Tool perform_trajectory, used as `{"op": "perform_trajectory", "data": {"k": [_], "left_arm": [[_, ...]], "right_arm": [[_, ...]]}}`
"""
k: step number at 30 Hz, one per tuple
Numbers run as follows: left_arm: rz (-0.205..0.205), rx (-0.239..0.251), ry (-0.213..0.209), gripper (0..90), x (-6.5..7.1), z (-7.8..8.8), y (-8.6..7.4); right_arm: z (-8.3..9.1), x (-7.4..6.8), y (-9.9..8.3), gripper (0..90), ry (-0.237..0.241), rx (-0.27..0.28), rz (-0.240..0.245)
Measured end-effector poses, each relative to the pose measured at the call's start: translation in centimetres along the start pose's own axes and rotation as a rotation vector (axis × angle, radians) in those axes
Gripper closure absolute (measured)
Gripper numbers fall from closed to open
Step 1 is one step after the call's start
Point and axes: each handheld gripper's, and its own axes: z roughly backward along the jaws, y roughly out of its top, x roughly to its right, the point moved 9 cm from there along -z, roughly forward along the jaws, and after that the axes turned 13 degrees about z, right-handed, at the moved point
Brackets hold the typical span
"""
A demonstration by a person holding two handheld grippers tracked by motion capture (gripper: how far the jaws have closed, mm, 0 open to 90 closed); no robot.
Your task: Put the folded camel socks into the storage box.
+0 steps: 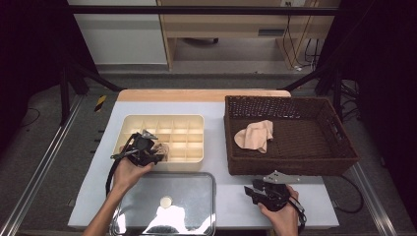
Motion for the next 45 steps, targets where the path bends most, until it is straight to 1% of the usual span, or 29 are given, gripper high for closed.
{"op": "perform_trajectory", "data": {"k": [2,4,5,7,9,12,13,15,17,20,21,22,23,26,28,30,33,36,38,40,42,44,45], "left_arm": [[0.014,0.027,-0.011,65.5,-0.1,0.3,0.1],[0.031,0.059,-0.026,59.3,-0.2,0.8,0.1],[0.031,0.077,-0.031,56.9,-0.1,1.3,0.2],[0.021,0.118,-0.035,56.0,0.0,2.0,0.4],[0.008,0.139,-0.015,56.6,0.1,2.2,0.6],[-0.008,0.138,0.022,66.0,0.0,1.7,0.6],[-0.002,0.135,0.028,68.3,0.0,1.4,0.5],[-0.002,0.122,0.016,71.0,0.0,0.9,0.3],[-0.005,0.109,0.01,72.1,-0.1,0.8,0.0],[0.003,0.083,-0.003,72.6,-0.3,0.6,-0.4],[0.009,0.083,-0.001,72.7,-0.5,0.5,-0.4],[0.016,0.077,-0.012,72.8,-0.6,0.4,-0.5],[0.016,0.076,-0.016,72.7,-0.6,0.3,-0.5],[0.01,0.078,-0.009,72.3,-0.6,0.2,-0.4],[0.014,0.087,-0.012,70.3,-0.5,0.3,-0.4],[0.031,0.102,-0.026,65.0,-0.6,0.7,-0.3],[0.024,0.125,-0.04,56.6,-0.6,1.9,-0.1],[0.025,0.165,-0.045,52.6,-0.6,3.1,0.5],[0.022,0.195,-0.042,49.6,-0.5,3.4,1.1],[0.011,0.199,-0.026,46.1,-0.5,3.1,1.7],[0.019,0.193,-0.02,44.8,-0.7,2.3,2.2],[0.021,0.174,0.0,44.1,-1.1,1.4,2.4],[0.031,0.169,0.002,43.9,-1.2,1.0,2.4]], "right_arm": [[0.0,0.0,0.0,57.8,0.003,-0.002,0.0],[0.0,-0.1,0.0,57.2,0.004,-0.002,-0.002],[0.0,-0.1,0.0,57.0,0.003,0.0,0.001],[0.1,0.0,-0.1,56.9,0.0,-0.001,-0.004],[0.2,0.1,-0.1,56.9,0.002,0.002,-0.002],[0.3,0.0,0.0,57.2,0.004,0.003,-0.009],[0.3,0.0,0.0,57.4,0.003,0.005,-0.005],[0.3,0.1,0.0,57.9,-0.001,0.007,0.0],[0.3,0.1,0.0,58.5,-0.001,0.007,0.002],[0.2,0.2,0.0,58.9,0.0,0.002,0.004],[0.1,0.1,0.0,59.0,0.002,0.001,0.003],[0.1,0.1,0.0,59.0,0.002,0.001,0.001],[0.1,0.1,0.0,59.0,0.002,0.002,0.003],[0.0,0.1,0.0,59.0,0.004,0.0,0.006],[0.0,0.0,0.0,58.8,0.005,-0.002,0.003],[0.0,0.0,0.0,58.3,0.008,-0.001,0.005],[0.2,0.0,0.0,58.0,0.006,0.002,-0.001],[0.3,0.2,0.0,57.9,-0.001,0.003,-0.001],[0.4,0.2,0.0,57.9,0.001,0.004,0.0],[0.4,0.2,0.0,57.9,0.001,0.005,0.0],[0.3,0.2,0.0,57.9,0.0,0.005,0.002],[0.3,0.1,0.0,57.9,0.005,0.005,0.007],[0.3,0.0,0.0,57.8,0.008,0.004,0.003]]}}
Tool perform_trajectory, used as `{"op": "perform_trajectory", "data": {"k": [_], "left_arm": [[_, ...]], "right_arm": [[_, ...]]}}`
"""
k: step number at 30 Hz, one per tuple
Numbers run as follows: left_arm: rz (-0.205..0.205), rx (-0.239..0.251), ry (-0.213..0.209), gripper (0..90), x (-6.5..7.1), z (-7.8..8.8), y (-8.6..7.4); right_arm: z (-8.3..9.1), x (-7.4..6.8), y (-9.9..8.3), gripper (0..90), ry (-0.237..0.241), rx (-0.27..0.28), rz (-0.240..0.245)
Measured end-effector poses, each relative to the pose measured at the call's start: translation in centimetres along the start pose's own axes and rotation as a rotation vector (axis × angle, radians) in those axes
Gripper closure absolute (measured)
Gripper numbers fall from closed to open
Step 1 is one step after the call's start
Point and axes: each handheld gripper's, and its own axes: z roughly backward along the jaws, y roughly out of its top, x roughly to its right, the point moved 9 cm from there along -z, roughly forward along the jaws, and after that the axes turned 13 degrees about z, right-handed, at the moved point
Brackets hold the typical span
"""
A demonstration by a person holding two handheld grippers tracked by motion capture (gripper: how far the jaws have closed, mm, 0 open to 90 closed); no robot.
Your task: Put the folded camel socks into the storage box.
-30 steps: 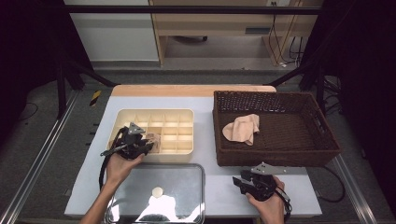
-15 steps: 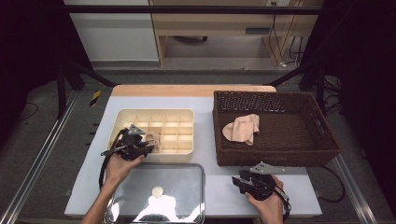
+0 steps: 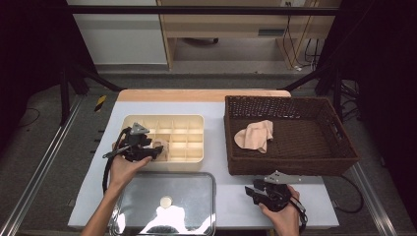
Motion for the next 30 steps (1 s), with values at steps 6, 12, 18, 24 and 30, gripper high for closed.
{"op": "perform_trajectory", "data": {"k": [6,12,18,24,30], "left_arm": [[0.021,-0.054,-0.062,59.1,0.2,-1.1,-0.6],[-0.018,-0.103,-0.059,81.3,0.5,-0.6,-1.7],[-0.022,-0.14,-0.063,83.6,0.1,-0.8,-3.0],[-0.054,-0.178,-0.002,83.7,0.2,-1.6,-3.2],[-0.009,-0.142,-0.029,79.6,0.1,-1.3,-3.1]], "right_arm": [[-0.1,0.0,0.0,57.6,0.001,-0.004,0.001],[0.0,0.0,0.0,57.6,0.001,0.001,0.008],[-0.1,-0.1,0.0,57.7,0.004,-0.005,0.004],[-0.3,-0.2,0.0,57.6,0.009,-0.013,0.003],[-0.3,-0.3,-0.1,57.2,0.013,-0.014,0.006]]}}
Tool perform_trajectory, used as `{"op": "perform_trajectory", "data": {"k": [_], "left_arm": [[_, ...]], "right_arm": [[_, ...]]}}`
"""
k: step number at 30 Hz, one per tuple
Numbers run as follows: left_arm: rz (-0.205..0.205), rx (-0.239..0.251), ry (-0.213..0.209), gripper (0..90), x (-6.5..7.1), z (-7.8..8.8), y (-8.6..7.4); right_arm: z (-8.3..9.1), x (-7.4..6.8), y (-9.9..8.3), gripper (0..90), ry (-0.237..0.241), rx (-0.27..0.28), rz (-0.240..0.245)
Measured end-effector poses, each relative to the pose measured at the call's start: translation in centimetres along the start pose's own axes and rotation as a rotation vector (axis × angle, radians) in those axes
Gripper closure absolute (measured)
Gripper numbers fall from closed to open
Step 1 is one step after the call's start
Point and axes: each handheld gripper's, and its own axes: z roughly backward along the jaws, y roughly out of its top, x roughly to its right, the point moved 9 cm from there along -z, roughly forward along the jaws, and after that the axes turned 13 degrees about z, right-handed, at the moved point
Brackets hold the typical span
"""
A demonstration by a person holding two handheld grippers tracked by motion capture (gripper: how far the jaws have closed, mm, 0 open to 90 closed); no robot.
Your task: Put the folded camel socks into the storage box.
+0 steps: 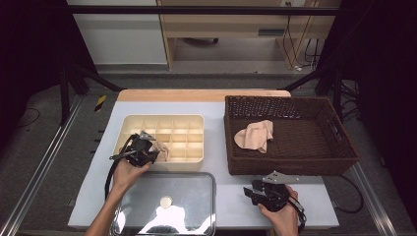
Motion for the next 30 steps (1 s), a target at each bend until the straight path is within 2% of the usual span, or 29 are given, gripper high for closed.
{"op": "perform_trajectory", "data": {"k": [2,3,4,7,9,11,13,16,20,24,28,30], "left_arm": [[0.03,0.032,-0.041,75.9,-0.1,0.5,0.1],[0.037,0.046,-0.047,74.0,-0.2,1.0,0.1],[0.034,0.059,-0.046,71.2,-0.3,1.4,0.1],[0.031,0.13,-0.054,70.9,-0.3,3.0,0.5],[0.034,0.181,-0.08,72.4,0.2,3.9,0.9],[0.023,0.202,-0.108,73.7,1.0,4.3,1.2],[-0.006,0.19,-0.098,74.4,1.7,3.9,1.1],[-0.035,0.159,-0.054,78.8,2.1,2.6,0.8],[-0.034,0.136,0.008,86.0,1.3,1.0,0.6],[-0.022,0.11,0.03,87.0,0.5,0.0,0.1],[-0.04,0.088,0.068,87.0,0.4,-0.2,-0.1],[-0.034,0.084,0.061,87.1,0.4,-0.2,-0.1]], "right_arm": [[0.0,0.0,0.0,57.1,0.0,0.001,-0.002],[0.0,0.0,0.0,57.1,-0.001,-0.001,-0.003],[0.0,0.1,0.0,57.1,-0.003,0.001,-0.003],[0.1,0.2,0.0,57.2,-0.004,0.002,-0.002],[0.1,0.1,0.0,57.2,-0.004,0.002,-0.004],[0.1,0.2,0.0,57.3,-0.004,0.003,0.0],[0.1,0.2,0.0,57.5,-0.005,0.003,-0.001],[0.1,0.1,-0.1,57.7,-0.005,0.0,0.002],[0.1,0.1,-0.1,58.1,-0.006,0.0,0.004],[0.1,0.1,-0.1,58.5,-0.004,-0.003,0.006],[0.0,0.0,-0.1,58.6,-0.002,-0.004,0.01],[0.0,0.0,-0.1,58.7,-0.001,-0.004,0.014]]}}
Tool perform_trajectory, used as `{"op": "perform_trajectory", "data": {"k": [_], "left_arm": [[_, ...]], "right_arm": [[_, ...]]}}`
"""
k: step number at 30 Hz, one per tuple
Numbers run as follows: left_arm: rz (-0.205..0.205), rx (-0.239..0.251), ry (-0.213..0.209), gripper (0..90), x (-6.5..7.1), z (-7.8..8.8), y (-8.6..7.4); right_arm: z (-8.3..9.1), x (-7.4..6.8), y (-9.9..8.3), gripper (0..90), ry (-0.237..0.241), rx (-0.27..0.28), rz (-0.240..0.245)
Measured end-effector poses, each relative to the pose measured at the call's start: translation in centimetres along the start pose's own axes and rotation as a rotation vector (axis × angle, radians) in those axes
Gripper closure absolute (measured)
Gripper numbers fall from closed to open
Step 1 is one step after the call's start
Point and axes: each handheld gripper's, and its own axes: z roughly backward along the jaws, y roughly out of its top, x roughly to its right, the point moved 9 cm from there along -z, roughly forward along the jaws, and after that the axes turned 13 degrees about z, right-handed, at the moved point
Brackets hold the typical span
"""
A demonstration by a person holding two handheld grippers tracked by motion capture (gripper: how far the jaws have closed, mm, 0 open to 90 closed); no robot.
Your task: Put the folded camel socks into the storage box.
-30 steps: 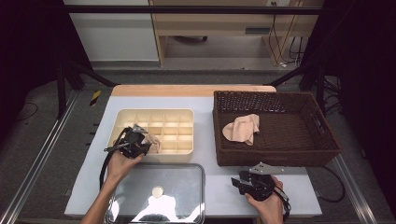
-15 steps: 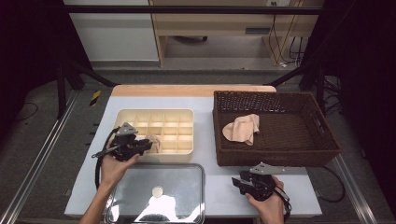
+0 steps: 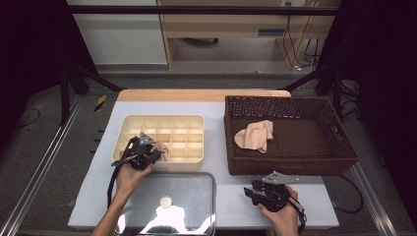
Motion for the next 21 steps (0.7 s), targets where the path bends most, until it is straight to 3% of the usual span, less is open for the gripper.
{"op": "perform_trajectory", "data": {"k": [6,8,9,11,16,21], "left_arm": [[0.029,0.006,-0.028,85.9,-0.1,0.1,0.0],[0.055,0.036,-0.04,76.6,-0.4,0.6,0.1],[0.08,0.053,-0.067,73.9,-0.5,0.9,0.1],[0.109,0.116,-0.092,67.0,-0.6,1.9,0.3],[0.1,0.23,-0.089,58.4,-0.6,4.9,0.3],[0.106,0.275,-0.113,54.2,-0.4,7.0,-0.6]], "right_arm": [[0.0,-0.2,0.2,59.0,0.006,-0.001,0.0],[0.2,-0.4,0.3,59.0,0.013,0.003,-0.002],[0.2,-0.5,0.5,59.0,0.012,0.011,0.006],[0.5,-0.7,0.8,58.8,0.018,0.023,0.013],[1.3,-1.1,1.6,57.6,0.018,0.055,0.03],[2.3,-1.3,2.7,56.8,0.011,0.094,0.04]]}}
